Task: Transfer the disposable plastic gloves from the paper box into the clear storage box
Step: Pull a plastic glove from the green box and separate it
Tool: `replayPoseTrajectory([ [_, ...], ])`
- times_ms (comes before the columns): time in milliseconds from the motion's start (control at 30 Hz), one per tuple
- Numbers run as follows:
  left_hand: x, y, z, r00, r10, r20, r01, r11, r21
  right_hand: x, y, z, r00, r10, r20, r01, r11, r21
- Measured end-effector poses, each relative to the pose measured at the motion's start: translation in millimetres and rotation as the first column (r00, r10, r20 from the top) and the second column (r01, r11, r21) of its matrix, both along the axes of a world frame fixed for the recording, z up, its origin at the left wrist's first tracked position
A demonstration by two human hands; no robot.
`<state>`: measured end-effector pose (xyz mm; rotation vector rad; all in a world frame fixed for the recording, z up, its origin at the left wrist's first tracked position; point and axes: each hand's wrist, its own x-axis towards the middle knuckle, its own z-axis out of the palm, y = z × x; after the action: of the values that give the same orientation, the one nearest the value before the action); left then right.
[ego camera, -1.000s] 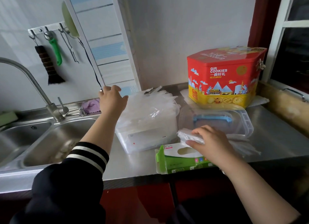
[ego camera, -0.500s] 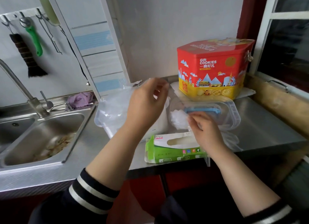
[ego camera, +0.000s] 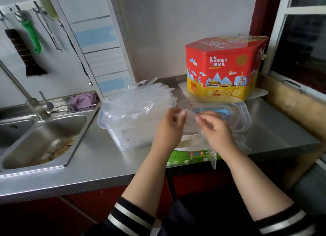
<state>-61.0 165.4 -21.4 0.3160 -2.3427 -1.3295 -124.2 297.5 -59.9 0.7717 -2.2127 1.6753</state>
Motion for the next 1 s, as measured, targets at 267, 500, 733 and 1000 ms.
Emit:
replayPoseTrajectory([
  [267, 0, -10, -30, 0.988, 0.102, -0.116, -0.078, 0.978, 0.195, 4, 6, -1, 0.998, -0.023, -0.056, 0.037, 0.965, 0.259],
  [500, 7, -14, -43, 0.995, 0.084, -0.05, -0.093, 0.969, -0.228, 4, 13, 7, 0.945, -0.173, 0.276, 0.204, 0.975, -0.09],
  [733, 13, 6, -40, 0.911, 0.054, -0.409, -0.303, 0.761, -0.574, 15, 11, 18, 0.936, -0.188, 0.299, 0.303, 0.861, -0.409],
  [1000, -3, 14, 47, 0.892, -0.453, 0.012, 0.337, 0.681, 0.65, 14, 2, -1, 0.846, -0.05, -0.53, 0.083, 0.996, 0.038],
])
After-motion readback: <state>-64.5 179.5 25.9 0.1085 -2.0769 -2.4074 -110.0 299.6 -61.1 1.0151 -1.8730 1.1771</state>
